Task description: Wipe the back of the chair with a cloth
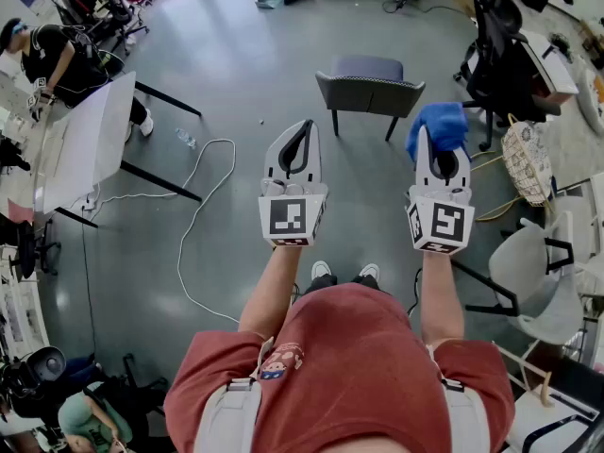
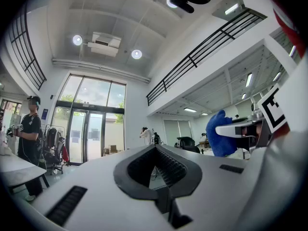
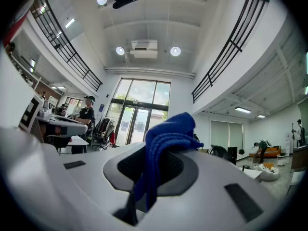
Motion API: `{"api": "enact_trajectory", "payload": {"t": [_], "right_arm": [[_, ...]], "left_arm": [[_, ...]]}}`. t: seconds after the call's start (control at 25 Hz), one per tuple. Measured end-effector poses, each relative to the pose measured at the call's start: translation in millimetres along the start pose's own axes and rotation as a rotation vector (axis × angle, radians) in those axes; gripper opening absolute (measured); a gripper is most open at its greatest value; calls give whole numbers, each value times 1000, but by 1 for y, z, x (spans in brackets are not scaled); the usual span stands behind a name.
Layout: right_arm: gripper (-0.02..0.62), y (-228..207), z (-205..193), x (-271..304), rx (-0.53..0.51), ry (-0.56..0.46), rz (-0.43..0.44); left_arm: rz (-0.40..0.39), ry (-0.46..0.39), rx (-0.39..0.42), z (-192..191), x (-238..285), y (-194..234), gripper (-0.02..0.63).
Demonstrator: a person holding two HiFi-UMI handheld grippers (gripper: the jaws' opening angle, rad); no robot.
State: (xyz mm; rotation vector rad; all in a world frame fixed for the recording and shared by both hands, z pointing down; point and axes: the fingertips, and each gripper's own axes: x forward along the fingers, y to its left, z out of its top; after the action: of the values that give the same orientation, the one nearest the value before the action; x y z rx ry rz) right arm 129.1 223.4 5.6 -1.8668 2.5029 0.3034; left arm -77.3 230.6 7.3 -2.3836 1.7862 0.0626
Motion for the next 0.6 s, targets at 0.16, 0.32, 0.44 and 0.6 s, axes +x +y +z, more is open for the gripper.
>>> {"api": "enact_trajectory", "payload": {"t": [0.16,0.32,0.44,0.6], "right_arm": [[63,5,0,5,-4,4,-5],[63,11,0,11,-11,7,-11],[63,18,0,17,-16,12,-18],[63,25,-2,22,-12,16,-40]], "left_arm": [[-1,-17,0,4,2,8,12],[-10,-8,-4,-2,4,16,12],[-10,-17,8,-2,5,26,12],[-20,-21,8,-7,5,40,12]]}}
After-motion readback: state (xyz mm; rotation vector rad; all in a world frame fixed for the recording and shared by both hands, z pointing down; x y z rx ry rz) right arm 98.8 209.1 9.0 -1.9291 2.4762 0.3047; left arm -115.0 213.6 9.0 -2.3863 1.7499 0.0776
